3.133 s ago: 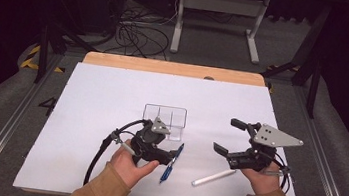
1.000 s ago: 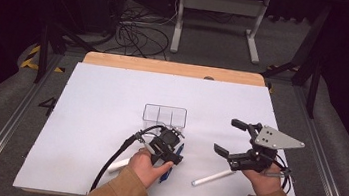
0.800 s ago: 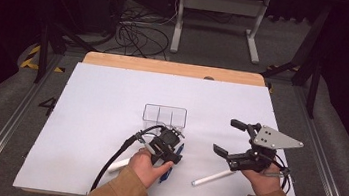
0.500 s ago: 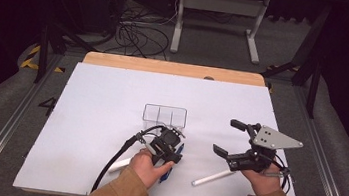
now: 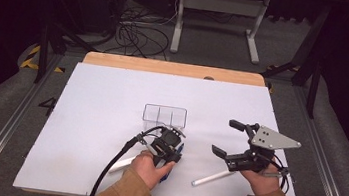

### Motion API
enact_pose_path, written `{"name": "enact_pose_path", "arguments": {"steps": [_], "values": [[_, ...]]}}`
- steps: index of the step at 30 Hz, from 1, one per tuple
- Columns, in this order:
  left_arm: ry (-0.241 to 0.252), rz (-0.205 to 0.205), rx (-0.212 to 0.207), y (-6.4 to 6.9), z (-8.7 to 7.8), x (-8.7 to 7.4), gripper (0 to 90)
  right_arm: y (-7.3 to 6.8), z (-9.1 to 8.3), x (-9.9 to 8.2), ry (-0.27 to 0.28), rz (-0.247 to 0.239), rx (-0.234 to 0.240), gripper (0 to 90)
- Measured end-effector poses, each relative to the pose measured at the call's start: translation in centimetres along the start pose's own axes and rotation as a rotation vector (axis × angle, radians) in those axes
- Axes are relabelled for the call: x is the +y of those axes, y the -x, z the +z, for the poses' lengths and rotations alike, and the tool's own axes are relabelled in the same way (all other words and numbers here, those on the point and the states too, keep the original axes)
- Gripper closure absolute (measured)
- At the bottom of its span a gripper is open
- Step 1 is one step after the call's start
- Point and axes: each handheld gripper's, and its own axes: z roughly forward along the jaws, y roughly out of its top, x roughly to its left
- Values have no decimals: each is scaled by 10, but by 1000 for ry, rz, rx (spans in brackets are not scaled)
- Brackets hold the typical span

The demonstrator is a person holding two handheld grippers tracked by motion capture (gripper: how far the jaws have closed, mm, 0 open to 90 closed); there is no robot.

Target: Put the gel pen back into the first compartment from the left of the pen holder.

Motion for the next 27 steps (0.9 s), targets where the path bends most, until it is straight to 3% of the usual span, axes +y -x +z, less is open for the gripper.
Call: {"name": "enact_pose_path", "arguments": {"steps": [22, 27], "values": [[8, -18, 17, 3, 0, 0, 790, 0, 0, 0, -1, -3, -1, 63], [42, -6, 1, 5, -7, -1, 790, 1, -1, 0, -2, -1, -2, 63]]}}
